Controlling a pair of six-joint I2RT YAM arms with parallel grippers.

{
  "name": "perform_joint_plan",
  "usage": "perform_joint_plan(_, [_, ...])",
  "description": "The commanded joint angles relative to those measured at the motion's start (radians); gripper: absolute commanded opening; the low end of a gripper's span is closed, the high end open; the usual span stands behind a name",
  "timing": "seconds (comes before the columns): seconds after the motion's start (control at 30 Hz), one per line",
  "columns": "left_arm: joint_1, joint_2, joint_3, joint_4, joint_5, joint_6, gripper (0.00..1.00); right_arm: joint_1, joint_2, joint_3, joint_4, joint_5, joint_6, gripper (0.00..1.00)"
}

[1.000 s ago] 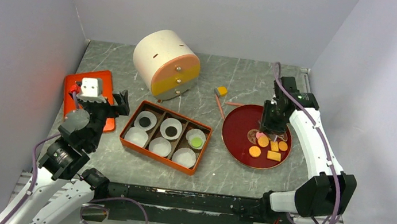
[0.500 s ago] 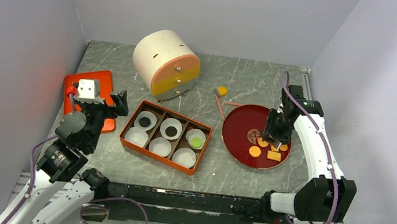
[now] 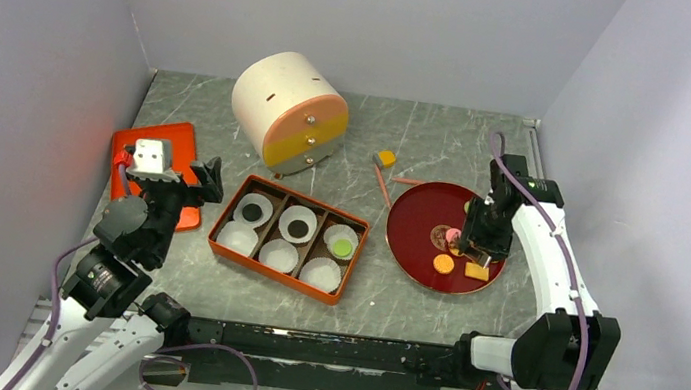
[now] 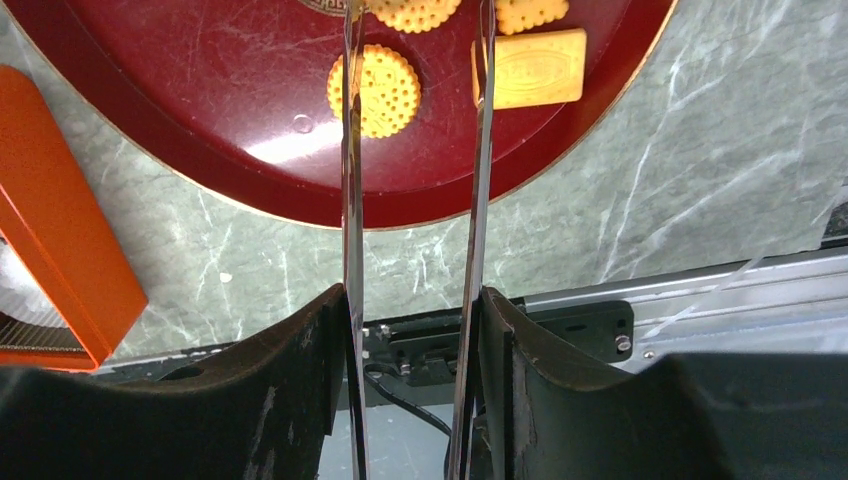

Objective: Pack the cookies

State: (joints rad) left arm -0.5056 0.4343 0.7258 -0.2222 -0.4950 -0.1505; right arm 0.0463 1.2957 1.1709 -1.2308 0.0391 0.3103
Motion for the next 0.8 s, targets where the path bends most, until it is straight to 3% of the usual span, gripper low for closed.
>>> perform_joint_plan(0.0, [-0.005, -0.009, 0.000, 0.040, 0.006, 0.005, 0.96, -0.007, -0.014, -0.019, 0.014, -0.029, 0.008, 0.52])
perform_joint_plan(0.77, [-0.005, 0.002, 0.001, 0.039, 0.003, 0.006, 0.96, -0.007, 0.002, -0.027, 0.055, -0.045, -0.002, 0.48])
